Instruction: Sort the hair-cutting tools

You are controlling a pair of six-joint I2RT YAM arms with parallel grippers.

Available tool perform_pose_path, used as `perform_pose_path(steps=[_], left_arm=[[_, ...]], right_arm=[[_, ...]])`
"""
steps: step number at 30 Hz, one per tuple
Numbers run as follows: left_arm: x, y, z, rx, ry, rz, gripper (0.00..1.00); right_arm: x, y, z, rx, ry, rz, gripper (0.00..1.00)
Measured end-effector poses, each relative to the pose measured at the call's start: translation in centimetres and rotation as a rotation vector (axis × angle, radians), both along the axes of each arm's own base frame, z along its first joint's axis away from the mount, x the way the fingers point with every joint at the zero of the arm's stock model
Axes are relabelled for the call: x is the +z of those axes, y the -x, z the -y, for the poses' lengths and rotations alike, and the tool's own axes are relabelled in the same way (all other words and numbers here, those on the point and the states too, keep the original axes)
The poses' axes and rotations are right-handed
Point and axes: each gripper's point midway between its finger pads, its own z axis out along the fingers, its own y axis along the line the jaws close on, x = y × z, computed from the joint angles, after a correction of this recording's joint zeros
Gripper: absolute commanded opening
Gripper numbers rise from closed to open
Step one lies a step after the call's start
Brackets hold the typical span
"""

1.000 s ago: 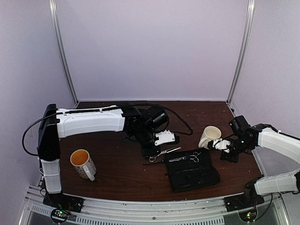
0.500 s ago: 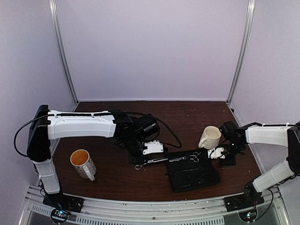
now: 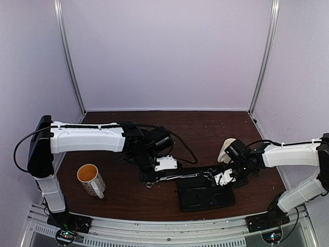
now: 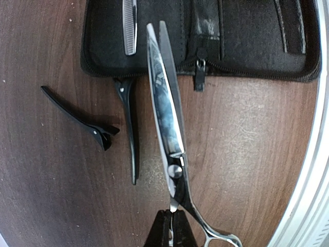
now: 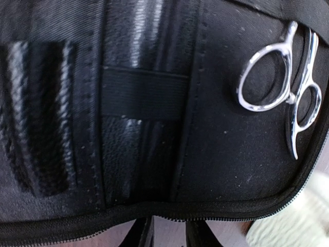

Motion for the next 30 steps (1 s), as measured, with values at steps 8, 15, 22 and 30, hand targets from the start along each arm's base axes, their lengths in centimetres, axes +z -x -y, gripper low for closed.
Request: perform_pose_path(steps=[8, 15, 22, 30], left_arm=[[-0.8, 0.2, 0.0, -0.004, -0.023, -0.022, 0.0], [-0.9, -1.3, 2.7, -0.012, -0.034, -0.018, 0.0], [-1.7, -1.9, 3.2, -0.008, -0.064, -0.013, 0.0], [-3.0, -2.6, 3.4, -0.026, -0.135, 0.04, 0.0]], right_arm=[[0.6, 0.5, -2.2, 0.038, -0.038, 0.032, 0.3], [2.7, -1.2, -0.1, -0.073, -0.087, 0.119, 0.37], [3.8, -1.2, 2.6, -0.267, -0.191, 0.046, 0.37], [5.0, -1.5, 2.1, -0.422, -0.337, -0.053, 0.38]])
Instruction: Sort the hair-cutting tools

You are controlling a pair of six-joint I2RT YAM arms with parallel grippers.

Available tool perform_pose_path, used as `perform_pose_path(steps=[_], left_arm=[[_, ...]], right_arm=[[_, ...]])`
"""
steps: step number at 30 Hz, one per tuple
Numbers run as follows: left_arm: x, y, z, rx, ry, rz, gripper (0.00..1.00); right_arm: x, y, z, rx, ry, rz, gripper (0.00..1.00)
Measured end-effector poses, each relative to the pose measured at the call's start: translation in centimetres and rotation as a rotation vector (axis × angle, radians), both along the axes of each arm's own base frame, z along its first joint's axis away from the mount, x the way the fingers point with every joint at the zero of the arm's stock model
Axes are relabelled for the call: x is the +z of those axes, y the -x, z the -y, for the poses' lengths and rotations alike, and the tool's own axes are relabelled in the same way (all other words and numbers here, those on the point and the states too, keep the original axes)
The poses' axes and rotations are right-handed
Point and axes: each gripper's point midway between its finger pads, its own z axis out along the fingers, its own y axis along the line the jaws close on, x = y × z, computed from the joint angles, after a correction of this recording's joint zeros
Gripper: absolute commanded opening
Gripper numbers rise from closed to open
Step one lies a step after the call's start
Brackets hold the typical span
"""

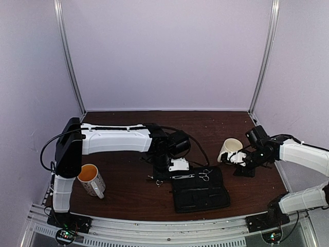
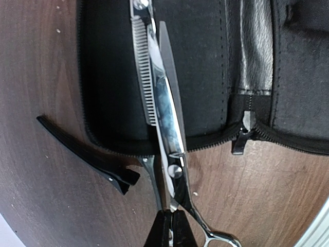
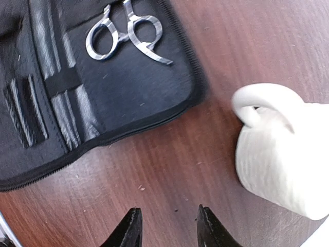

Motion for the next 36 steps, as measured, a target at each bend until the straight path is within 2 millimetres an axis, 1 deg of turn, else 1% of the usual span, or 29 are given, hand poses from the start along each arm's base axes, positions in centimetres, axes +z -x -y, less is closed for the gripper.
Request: perform_pose_path(steps=[3, 7, 10, 14, 21, 26, 30, 36], left_arm=[[-0.7, 0.2, -0.2, -0.009, -0.031, 0.007, 0.0], [-0.9, 0.4, -0.1, -0.025, -0.052, 0.017, 0.0], [-0.9, 0.4, 0.5, -0.043, -0.053, 0.034, 0.0], [-1.1, 0.9, 0.9, -0.066, -0.062, 0.045, 0.0], [-1.0, 1.2, 1.8, -0.092, -0.059, 0.066, 0.0], [-1.6, 0.8, 3.0, -0.096, -0.061, 0.081, 0.0], [-2.5, 0.4, 3.0, -0.093, -0.091, 0.095, 0.0], [-2.7, 0.1, 3.1, -0.095, -0.111, 0.109, 0.0]], right_arm=[[1.1, -1.2, -0.6, -0.06, -0.054, -0.04, 0.37], [1.5, -1.9, -1.4, -0.101, -0.095, -0.084, 0.37], [1.2, -1.8, -1.5, -0.132, -0.105, -0.113, 0.37], [0.8, -1.8, -1.4, -0.157, -0.106, -0.137, 0.37], [-0.2, -1.3, -1.3, -0.171, -0.094, -0.19, 0.37], [-0.3, -1.2, -1.4, -0.176, -0.099, -0.198, 0.37], [-0.4, -1.2, -1.5, -0.18, -0.1, -0.206, 0.37], [-0.8, -1.1, -1.5, -0.18, -0.1, -0.224, 0.37]])
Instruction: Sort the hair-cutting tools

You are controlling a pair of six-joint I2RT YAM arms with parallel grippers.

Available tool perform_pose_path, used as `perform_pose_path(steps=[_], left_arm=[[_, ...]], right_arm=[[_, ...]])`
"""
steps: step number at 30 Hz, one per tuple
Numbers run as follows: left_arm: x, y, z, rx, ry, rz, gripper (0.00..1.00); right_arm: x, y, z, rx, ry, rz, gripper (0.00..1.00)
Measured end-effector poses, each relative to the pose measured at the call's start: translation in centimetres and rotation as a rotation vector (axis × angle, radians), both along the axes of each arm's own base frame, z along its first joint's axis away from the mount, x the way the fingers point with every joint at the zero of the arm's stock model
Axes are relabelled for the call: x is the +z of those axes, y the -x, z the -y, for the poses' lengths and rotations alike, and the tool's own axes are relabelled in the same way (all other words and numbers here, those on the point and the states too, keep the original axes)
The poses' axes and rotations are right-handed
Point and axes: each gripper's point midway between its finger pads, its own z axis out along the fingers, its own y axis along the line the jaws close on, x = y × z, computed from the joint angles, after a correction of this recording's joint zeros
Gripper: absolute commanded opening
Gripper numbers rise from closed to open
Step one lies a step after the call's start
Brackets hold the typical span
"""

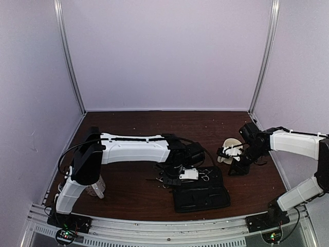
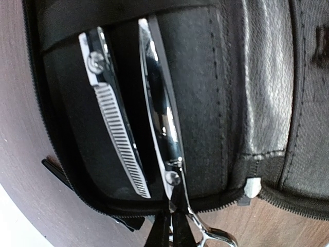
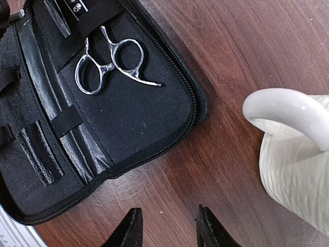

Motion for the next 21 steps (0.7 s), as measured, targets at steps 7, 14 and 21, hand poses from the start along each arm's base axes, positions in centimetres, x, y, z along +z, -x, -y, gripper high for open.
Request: perform_pose_path(steps=[7, 14, 21], left_arm=[[0.7, -0.1, 1.3, -0.023, 0.022, 0.023, 0.0], [1.0, 0.8, 1.9, -0.06, 0.026, 0.017, 0.0], [0.8, 0.9, 2.3, -0.067, 0.028, 0.02, 0.0]], right_arm=[[-0.9, 0.1, -0.1, -0.002, 0.007, -0.044, 0.37], [-2.1, 0.1, -0.1, -0.005, 0.034, -0.082, 0.37], [-3.2, -0.3, -0.6, -0.006, 0.056, -0.132, 0.38]])
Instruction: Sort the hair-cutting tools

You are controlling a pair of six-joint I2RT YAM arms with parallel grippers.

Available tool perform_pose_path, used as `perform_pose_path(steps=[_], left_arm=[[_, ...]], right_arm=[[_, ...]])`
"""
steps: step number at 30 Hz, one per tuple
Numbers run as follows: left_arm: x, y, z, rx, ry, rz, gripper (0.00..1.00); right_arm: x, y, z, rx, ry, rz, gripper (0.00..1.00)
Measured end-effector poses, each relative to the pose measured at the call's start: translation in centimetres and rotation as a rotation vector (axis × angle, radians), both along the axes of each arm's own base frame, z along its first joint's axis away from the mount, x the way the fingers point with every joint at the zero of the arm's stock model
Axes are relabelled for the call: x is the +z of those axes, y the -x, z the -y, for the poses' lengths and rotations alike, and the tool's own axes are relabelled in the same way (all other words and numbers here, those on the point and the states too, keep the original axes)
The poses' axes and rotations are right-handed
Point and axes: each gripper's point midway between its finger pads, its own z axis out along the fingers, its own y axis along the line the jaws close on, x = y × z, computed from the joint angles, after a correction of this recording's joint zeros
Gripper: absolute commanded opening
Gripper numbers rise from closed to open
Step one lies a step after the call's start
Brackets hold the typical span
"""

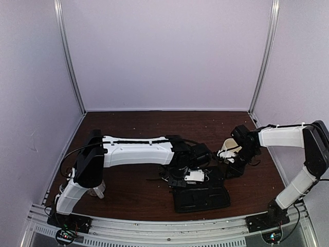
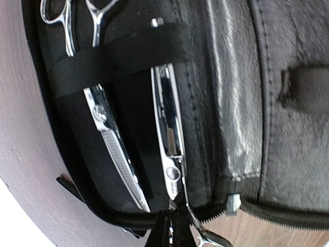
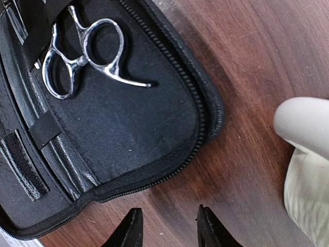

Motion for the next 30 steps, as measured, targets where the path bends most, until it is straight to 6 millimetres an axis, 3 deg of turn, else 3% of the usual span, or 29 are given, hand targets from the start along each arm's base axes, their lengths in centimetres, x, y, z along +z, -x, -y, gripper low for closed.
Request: perform_pose_path(steps=[13, 22, 25, 30], left_arm=[[-0.6, -1.2, 3.7, -0.013, 0.063, 0.02, 0.0], [-0.6, -1.6, 5.2, -0.018, 0.098, 0.082, 0.19], [-0.3, -2.0, 5.0, -0.002, 0.097, 0.116, 0.24], [2.0, -1.7, 2.3, 0.08, 0.118, 0.138, 0.39]], right_arm=[[-0.1, 0.1, -0.4, 0.024, 0.041, 0.005, 0.38], [-0.2, 0.1, -0.4, 0.009, 0.044, 0.001, 0.38], [-0.2, 0.1, -0.4, 0.009, 0.044, 0.001, 0.38], [-0.2, 0.2, -0.3, 0.009, 0.045, -0.003, 0.38]])
